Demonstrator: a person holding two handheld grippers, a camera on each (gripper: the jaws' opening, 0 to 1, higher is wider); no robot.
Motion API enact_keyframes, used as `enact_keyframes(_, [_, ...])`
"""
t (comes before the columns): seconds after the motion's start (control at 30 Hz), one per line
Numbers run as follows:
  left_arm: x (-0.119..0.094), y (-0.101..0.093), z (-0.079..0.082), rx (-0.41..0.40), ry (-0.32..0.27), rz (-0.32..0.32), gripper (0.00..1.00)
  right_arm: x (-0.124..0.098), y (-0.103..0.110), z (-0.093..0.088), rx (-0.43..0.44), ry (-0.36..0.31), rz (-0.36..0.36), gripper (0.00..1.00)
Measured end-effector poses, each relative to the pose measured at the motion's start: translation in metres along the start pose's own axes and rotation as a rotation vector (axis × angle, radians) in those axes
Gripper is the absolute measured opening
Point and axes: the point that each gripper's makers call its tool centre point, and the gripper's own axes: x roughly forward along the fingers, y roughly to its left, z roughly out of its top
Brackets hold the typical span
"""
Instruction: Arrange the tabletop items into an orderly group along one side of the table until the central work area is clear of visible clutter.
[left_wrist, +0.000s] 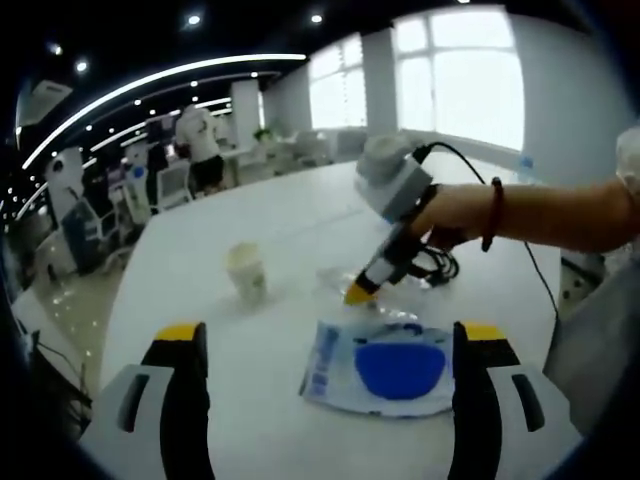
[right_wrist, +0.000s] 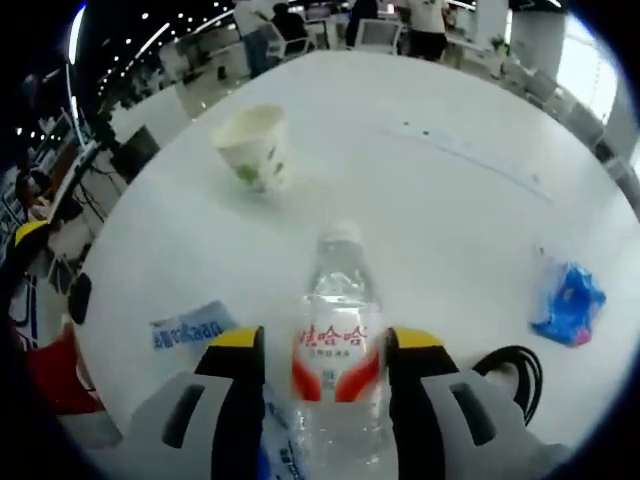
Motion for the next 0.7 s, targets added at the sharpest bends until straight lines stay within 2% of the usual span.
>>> enact_keyframes(0.13, [-0.001, 0.001, 0.001, -0.001, -0.004, 0.003, 0.99, 0.004, -0.008, -0.004, 0.003, 0.037, -0.05, 0.43])
enact_keyframes(0.2, [-0.001, 0.001, 0.001, -0.002, -0.002, 0.004, 0.99, 0.006, -0.01, -0.006, 0.008, 0.048, -0.049, 0.4])
enact_keyframes(0.27, [-0.001, 0.001, 0.001, -0.001, -0.003, 0.005, 0.99, 0.005, -0.011, -0.005, 0.035, 0.042, -0.055, 0.4])
enact_keyframes(0.37, [-0.002, 0.001, 0.001, -0.002, -0.004, 0.006, 0.99, 0.005, -0.01, -0.003, 0.015, 0.033, -0.064, 0.39])
enact_keyframes(0.4, [-0.002, 0.001, 0.001, -0.003, -0.004, 0.005, 0.99, 0.005, -0.009, -0.001, -0.016, 0.023, -0.059, 0.38])
enact_keyframes(0.6, [-0.002, 0.001, 0.004, -0.006, -0.019, 0.002, 0.99, 0.004, -0.006, -0.002, -0.041, 0.013, -0.047, 0.36])
enact_keyframes(0.7, [-0.003, 0.002, 0.003, -0.008, -0.016, 0.007, 0.99, 0.001, -0.005, 0.001, -0.048, -0.028, -0.04, 0.36])
